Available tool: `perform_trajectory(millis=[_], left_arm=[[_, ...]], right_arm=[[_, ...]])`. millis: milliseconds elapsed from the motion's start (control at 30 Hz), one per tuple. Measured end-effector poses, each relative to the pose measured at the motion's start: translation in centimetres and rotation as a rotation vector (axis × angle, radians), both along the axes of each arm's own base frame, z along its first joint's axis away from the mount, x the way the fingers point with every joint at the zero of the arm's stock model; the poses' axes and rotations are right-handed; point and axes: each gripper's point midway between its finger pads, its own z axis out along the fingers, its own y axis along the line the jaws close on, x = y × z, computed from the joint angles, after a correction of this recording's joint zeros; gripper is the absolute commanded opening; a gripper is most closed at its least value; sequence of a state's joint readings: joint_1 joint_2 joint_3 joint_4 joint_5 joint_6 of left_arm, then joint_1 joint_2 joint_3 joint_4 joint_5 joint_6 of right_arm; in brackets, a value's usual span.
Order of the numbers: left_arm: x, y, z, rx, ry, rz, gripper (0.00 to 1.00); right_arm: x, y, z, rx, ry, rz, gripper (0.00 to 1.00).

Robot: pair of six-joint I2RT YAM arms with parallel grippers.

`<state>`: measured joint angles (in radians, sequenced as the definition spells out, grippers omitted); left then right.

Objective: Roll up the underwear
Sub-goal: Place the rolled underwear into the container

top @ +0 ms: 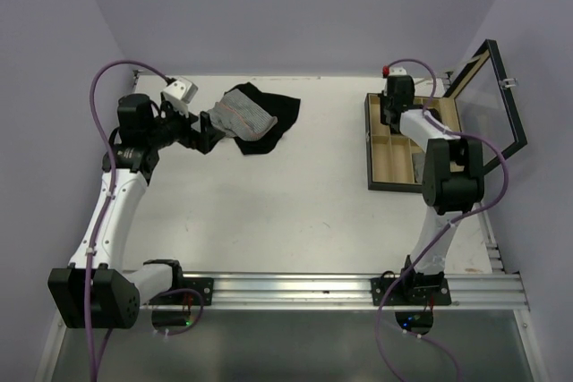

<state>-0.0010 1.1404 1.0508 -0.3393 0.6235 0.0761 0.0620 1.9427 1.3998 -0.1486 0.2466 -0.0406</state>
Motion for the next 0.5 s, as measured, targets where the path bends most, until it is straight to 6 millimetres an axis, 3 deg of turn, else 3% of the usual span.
perform_trajectory(millis=[500], left_arm=[[-0.8, 0.3, -2.4, 0.034, 0.059, -0.004, 1.0]], right_arm=[[0.5, 2.8, -4.2, 0.038, 0.049, 0.01, 0.0]])
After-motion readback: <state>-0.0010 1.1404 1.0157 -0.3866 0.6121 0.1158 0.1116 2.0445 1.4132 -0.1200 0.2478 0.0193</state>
